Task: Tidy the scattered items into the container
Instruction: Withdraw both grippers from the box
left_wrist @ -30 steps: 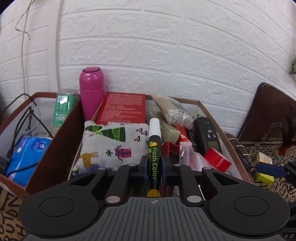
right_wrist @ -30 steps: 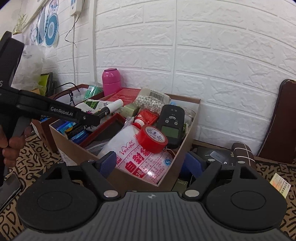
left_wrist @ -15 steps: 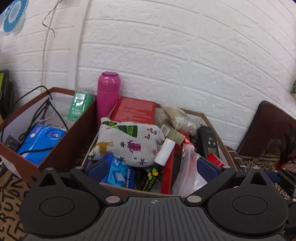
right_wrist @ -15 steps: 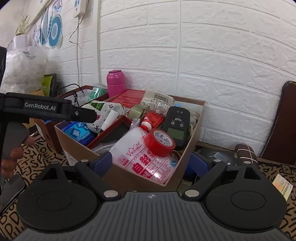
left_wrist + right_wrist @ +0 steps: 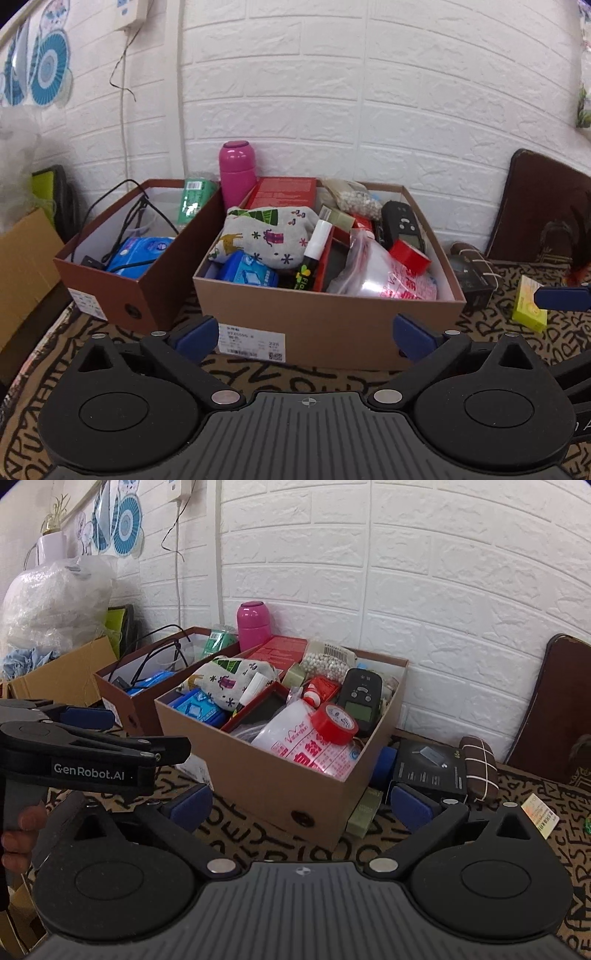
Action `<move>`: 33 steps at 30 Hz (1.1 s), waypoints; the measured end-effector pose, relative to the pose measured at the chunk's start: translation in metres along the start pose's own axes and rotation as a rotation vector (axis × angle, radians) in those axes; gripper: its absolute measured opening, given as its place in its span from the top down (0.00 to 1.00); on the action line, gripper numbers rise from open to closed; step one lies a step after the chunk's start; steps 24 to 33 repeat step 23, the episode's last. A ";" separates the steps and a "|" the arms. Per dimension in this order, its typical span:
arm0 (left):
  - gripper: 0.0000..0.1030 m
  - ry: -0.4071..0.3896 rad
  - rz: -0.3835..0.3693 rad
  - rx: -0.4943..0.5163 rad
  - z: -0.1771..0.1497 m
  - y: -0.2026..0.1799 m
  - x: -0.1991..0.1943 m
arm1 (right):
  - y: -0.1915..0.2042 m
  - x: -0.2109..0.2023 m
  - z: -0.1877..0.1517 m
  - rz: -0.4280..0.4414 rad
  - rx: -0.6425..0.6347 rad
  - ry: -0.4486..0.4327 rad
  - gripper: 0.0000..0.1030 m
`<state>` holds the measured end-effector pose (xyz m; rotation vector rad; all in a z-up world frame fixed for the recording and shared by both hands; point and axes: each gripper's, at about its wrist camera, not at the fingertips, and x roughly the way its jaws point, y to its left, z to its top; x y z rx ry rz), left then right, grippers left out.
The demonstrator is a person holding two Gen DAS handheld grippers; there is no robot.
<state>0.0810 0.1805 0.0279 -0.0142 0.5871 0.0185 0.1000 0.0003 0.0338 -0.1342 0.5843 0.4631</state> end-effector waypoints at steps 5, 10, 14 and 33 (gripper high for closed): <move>0.00 -0.028 -0.037 0.008 -0.007 -0.008 -0.031 | 0.011 -0.032 -0.006 -0.010 -0.023 0.029 0.01; 0.00 0.016 -0.018 0.004 -0.010 -0.015 -0.048 | 0.012 -0.050 -0.009 -0.004 0.012 0.053 0.01; 0.00 0.009 -0.010 0.012 -0.013 -0.019 -0.058 | 0.013 -0.057 -0.014 -0.013 0.012 0.062 0.01; 0.00 0.050 -0.017 -0.005 -0.014 -0.024 -0.058 | 0.012 -0.063 -0.018 -0.019 0.025 0.063 0.01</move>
